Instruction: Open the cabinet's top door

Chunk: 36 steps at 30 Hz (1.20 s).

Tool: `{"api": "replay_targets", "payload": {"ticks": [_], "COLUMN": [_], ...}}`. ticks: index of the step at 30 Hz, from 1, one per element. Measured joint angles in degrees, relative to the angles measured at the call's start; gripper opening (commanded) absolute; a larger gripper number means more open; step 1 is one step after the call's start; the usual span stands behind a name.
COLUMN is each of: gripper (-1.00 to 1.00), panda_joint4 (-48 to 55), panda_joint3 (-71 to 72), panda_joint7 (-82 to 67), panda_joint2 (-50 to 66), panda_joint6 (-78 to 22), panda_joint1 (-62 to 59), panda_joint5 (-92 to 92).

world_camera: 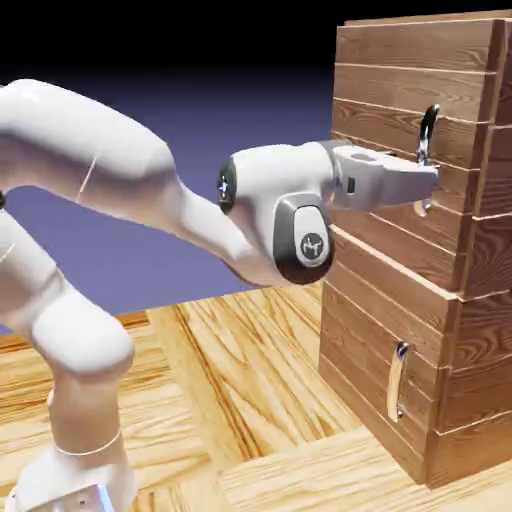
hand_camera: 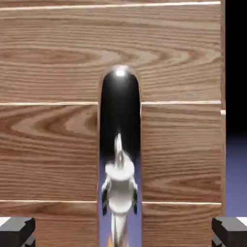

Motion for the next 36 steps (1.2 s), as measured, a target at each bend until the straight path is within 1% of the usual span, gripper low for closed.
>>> {"api": "replay_targets", "payload": {"ticks": [2,14,24,27,36], "gripper": [-1.0,-1.0,-1.0,-1.0,-1.0], "panda_joint4": [0.0,-12.85,-21.81,-23.12,-21.03], "panda_joint3": [0.0,24.9,45.65,50.97,57.93], "panda_joint7": [0.0,-12.63,-16.98,-13.67,8.47], "panda_joint2": [0.0,-6.49,-15.19,-17.07,-16.94], "panda_joint6": [0.0,-1.18,-3.13,-3.38,-0.08], "panda_joint1": [0.0,-23.15,-40.95,-47.05,-63.55], "panda_joint5": [0.0,21.12,37.84,37.64,17.49]}}
